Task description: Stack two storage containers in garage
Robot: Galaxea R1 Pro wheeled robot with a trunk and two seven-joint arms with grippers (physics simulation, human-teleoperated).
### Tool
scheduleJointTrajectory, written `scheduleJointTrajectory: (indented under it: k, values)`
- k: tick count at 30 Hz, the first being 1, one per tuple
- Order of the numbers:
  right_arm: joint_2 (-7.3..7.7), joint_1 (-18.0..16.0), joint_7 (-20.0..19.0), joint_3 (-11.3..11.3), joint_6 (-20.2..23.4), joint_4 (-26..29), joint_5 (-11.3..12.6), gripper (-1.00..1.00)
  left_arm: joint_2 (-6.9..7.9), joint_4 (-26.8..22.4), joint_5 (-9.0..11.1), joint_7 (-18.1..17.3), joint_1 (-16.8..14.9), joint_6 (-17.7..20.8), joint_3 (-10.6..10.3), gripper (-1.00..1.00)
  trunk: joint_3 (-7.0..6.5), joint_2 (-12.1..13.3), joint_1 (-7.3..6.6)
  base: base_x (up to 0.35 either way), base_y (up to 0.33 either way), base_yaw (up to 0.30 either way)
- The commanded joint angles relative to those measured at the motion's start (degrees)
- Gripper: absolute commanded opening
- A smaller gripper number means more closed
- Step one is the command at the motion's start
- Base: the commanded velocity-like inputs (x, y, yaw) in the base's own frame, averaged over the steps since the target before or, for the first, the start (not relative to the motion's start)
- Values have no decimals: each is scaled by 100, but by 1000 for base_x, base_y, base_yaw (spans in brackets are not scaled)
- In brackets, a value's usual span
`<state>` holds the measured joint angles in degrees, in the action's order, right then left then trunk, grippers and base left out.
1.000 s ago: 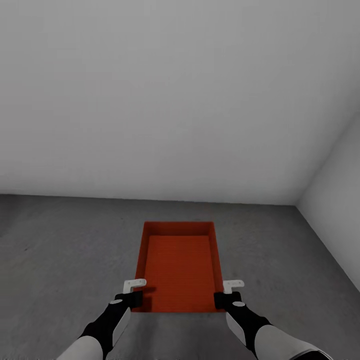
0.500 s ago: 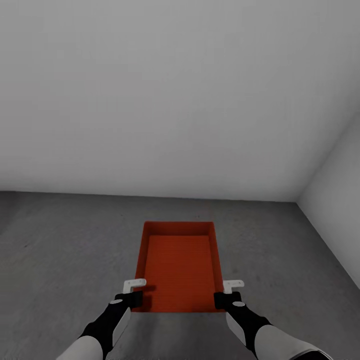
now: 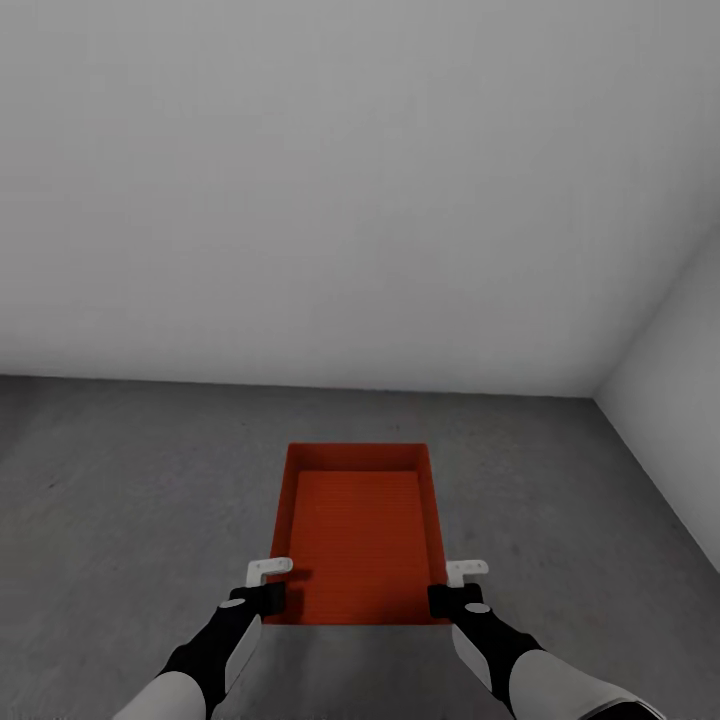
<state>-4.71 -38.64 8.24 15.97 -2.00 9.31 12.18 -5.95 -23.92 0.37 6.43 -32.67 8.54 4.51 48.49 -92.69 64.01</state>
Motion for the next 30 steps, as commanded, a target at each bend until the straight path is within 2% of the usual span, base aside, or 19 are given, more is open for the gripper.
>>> scheduleJointTrajectory:
  k: [1, 30]
  values:
    - [31, -3, 37, -261, -28, -17, 74, -100, 42, -34, -100, 172, -3, -45, 235, -100, 13, -2, -1, 0, 0, 0]
    - [31, -3, 31, -261, -28, -17, 74, -100, 42, -34, -103, 172, -3, -45, 235, -100, 277, -2, -1, 0, 0, 0]
